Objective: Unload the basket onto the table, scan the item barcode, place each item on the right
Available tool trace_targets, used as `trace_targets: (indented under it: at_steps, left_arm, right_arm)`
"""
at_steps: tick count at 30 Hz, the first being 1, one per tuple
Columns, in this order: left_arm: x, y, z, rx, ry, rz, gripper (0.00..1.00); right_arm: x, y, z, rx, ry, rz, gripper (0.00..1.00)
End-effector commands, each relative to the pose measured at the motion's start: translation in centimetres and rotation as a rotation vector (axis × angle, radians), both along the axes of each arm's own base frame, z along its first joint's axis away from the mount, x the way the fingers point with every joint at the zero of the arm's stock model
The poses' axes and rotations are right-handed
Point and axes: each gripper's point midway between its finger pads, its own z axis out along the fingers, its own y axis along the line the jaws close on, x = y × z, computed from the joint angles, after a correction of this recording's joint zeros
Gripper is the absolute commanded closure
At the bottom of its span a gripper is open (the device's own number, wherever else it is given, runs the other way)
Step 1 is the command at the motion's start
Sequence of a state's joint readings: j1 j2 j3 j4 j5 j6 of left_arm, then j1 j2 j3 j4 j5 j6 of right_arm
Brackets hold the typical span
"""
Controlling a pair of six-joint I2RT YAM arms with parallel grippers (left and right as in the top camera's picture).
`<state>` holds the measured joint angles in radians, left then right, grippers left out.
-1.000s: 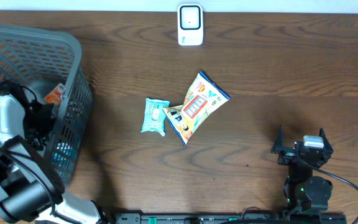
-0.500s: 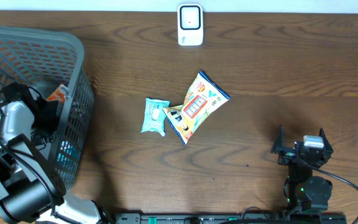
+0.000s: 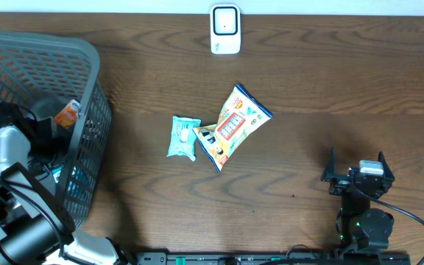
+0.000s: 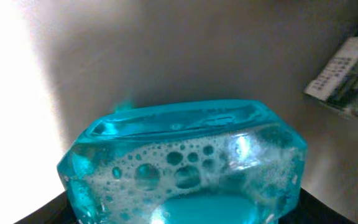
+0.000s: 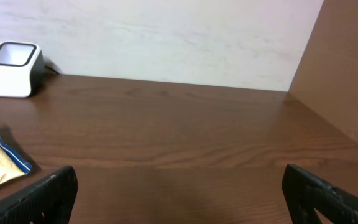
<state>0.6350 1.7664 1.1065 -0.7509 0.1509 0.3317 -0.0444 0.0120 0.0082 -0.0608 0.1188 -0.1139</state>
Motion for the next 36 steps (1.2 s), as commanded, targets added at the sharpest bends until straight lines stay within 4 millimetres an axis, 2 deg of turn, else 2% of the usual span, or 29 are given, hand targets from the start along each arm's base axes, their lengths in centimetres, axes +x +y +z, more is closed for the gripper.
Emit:
trace_targets:
  at_steps: [1, 3, 7, 10, 15, 17, 18, 24, 28, 29, 32, 33, 34, 36]
  left_arm:
    - [-0.6, -0.2, -1.3, -0.057, 0.034, 0.085, 0.61]
    - [0.6, 0.7, 0.2, -0.032, -0.006, 0.116, 0.63]
    - [3.1, 2.6, 4.4, 0.036, -0.122, 0.173, 0.63]
    - [4.6, 3.7, 8.7, 0.097, -0.232, 0.202, 0.63]
    - [5.3, 4.1, 15.6, 0.186, -0.407, 0.231, 0.63]
    - [5.1, 4.0, 18.7, 0.222, -0.492, 0.259, 0.62]
    - [4.8, 3.7, 20.9, 0.247, -0.555, 0.276, 0.62]
    - [3.6, 1.0, 28.3, 0.283, -0.786, 0.221, 0.62]
    - [2.6, -0.4, 32.4, 0.328, -0.918, 0.191, 0.62]
    - [2.3, -0.7, 33.3, 0.343, -0.946, 0.185, 0.59]
    - [1.7, -0.9, 34.2, 0.376, -0.966, 0.176, 0.34]
    - [1.6, -0.6, 33.9, 0.383, -0.951, 0.188, 0.24]
    - [1.5, -0.3, 33.3, 0.385, -0.928, 0.199, 0.09]
    - [1.6, 0.2, 31.4, 0.364, -0.856, 0.224, 0.00]
  right_arm:
    - [0.0, 0.1, 0.0, -0.007, 0.000, 0.006, 0.01]
    - [0.0, 0.1, 0.0, -0.006, 0.000, 0.006, 0.01]
    - [0.0, 0.1, 0.0, -0.006, 0.000, 0.005, 0.01]
    - [0.0, 0.1, 0.0, -0.006, 0.000, 0.005, 0.01]
    - [0.0, 0.1, 0.0, -0.006, 0.000, 0.005, 0.01]
    - [0.0, 0.1, 0.0, -0.006, 0.000, 0.005, 0.01]
    - [0.0, 0.1, 0.0, -0.007, 0.000, 0.006, 0.01]
    - [0.0, 0.1, 0.0, -0.007, 0.000, 0.006, 0.01]
    - [0.0, 0.1, 0.0, -0.006, 0.000, 0.006, 0.01]
    - [0.0, 0.1, 0.0, -0.007, 0.000, 0.006, 0.01]
    - [0.0, 0.1, 0.0, -0.007, 0.000, 0.005, 0.01]
    - [0.0, 0.1, 0.0, -0.006, 0.000, 0.006, 0.01]
    - [0.0, 0.1, 0.0, -0.006, 0.000, 0.006, 0.01]
    - [0.0, 0.1, 0.0, -0.007, 0.000, 0.006, 0.01]
